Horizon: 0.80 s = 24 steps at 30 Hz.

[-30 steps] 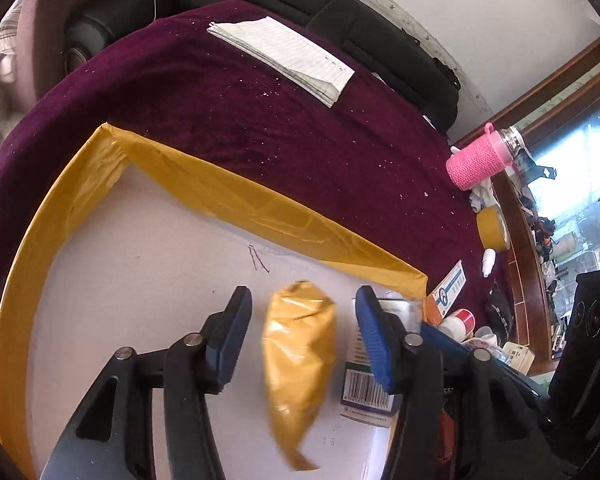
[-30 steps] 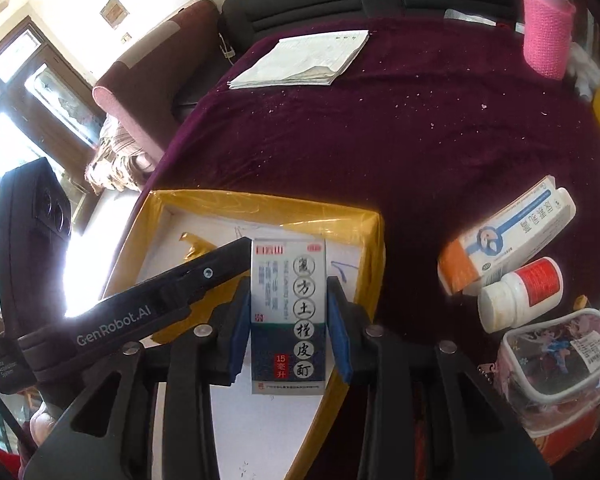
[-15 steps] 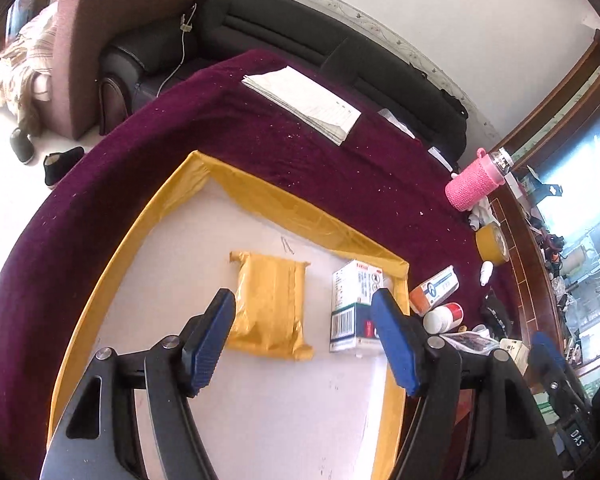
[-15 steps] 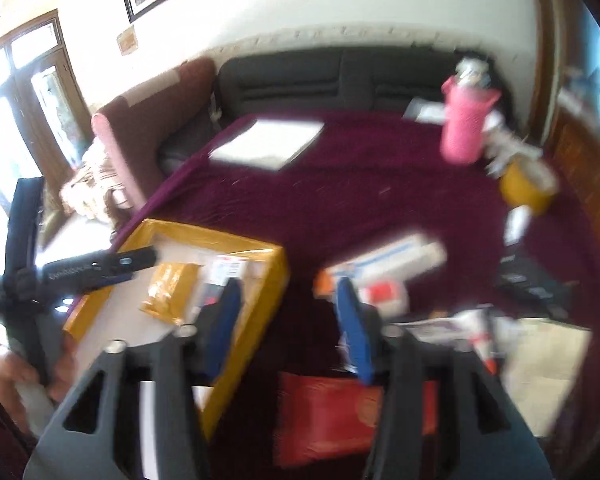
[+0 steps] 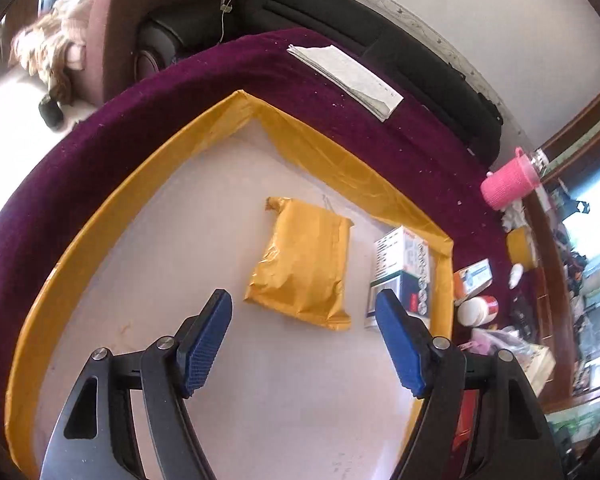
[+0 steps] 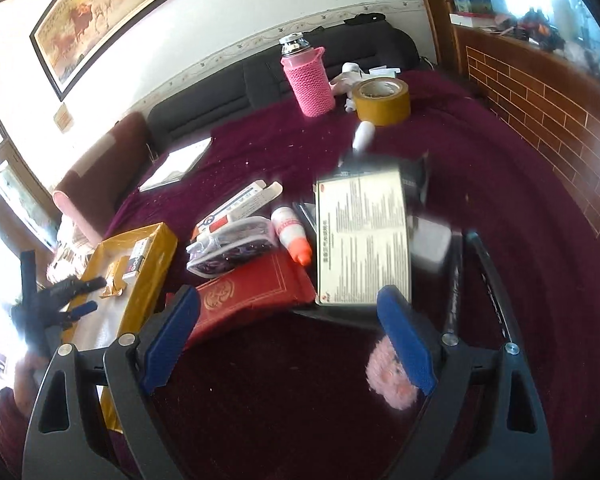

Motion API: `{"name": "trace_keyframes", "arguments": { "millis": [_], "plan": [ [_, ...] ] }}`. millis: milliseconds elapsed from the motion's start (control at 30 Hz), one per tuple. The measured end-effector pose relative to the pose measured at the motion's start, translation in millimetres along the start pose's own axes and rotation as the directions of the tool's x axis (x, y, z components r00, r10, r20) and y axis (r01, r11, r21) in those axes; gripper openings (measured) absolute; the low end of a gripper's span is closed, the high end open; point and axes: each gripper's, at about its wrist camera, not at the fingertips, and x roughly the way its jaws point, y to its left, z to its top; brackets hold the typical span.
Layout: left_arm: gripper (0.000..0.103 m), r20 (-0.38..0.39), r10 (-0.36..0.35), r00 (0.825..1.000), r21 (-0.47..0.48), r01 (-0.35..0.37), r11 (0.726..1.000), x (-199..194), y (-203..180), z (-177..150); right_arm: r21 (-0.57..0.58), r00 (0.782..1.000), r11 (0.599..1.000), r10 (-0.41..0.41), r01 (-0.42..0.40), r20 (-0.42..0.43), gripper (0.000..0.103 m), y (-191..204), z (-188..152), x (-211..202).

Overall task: Organize objects
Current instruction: 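Grasp the pink plush ball with the right gripper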

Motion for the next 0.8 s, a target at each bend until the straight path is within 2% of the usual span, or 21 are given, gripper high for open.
{"name": "trace_keyframes", "arguments": {
  "millis": [67, 133, 267, 367, 467, 533, 600, 700, 800],
  "plan": [
    [0.068, -0.051, -0.054, 0.997, -0.019, 0.053, 0.998, 13.8, -6.9, 5.9, 0.006, 1.0, 1.0, 0.021, -0.021, 0.0, 0.09, -2.1, -2.2, -3.9],
    [0.068, -0.121, -0.115, 0.986, -0.037, 0.111, 0.993, 31.3, -17.8, 7.7, 0.005, 1.0, 1.0, 0.028, -0.028, 0.0, 0.09, -4.0, -2.4, -5.0],
    [0.068, -0.043, -0.117, 0.992, -0.047, 0.115, 0.992, 20.9, -34.4, 13.5, 0.013, 0.999, 0.999, 0.035, -0.036, 0.011, 0.09, -10.2, -3.3, -11.7],
    [0.069, 0.038, -0.092, 0.995, -0.016, 0.093, 0.996, -8.7, -36.5, -1.9, 0.019, 0.999, 1.0, 0.022, -0.023, 0.032, 0.09, -19.1, -5.2, -21.7],
    [0.07, 0.117, -0.007, 0.993, 0.057, 0.0, 0.998, -24.3, -31.0, -33.9, 0.029, 0.999, 0.999, 0.013, -0.014, 0.038, 0.09, -30.1, -7.6, -24.2],
    [0.07, 0.083, 0.005, 0.997, 0.05, -0.009, 0.999, -17.6, -19.5, -49.4, 0.047, 1.0, 0.999, 0.014, -0.016, 0.026, 0.09, -37.8, -9.0, -20.3],
    [0.07, 0.016, 0.008, 1.0, 0.018, -0.008, 1.0, -6.1, -9.0, -59.6, 0.068, 1.0, 0.997, 0.027, -0.028, 0.007, 0.09, -43.0, -9.3, -15.3],
    [0.07, 0.062, 0.006, 0.998, 0.049, -0.009, 0.999, -21.9, -10.9, -65.2, 0.091, 0.999, 0.995, 0.045, -0.044, -0.002, 0.09, -47.6, -13.3, -14.4],
    [0.07, 0.045, 0.004, 0.999, 0.093, -0.008, 0.996, -24.6, -12.4, -77.4, 0.103, 0.999, 0.994, 0.037, -0.038, 0.007, 0.09, -52.7, -15.7, -18.6]
  ]
}}
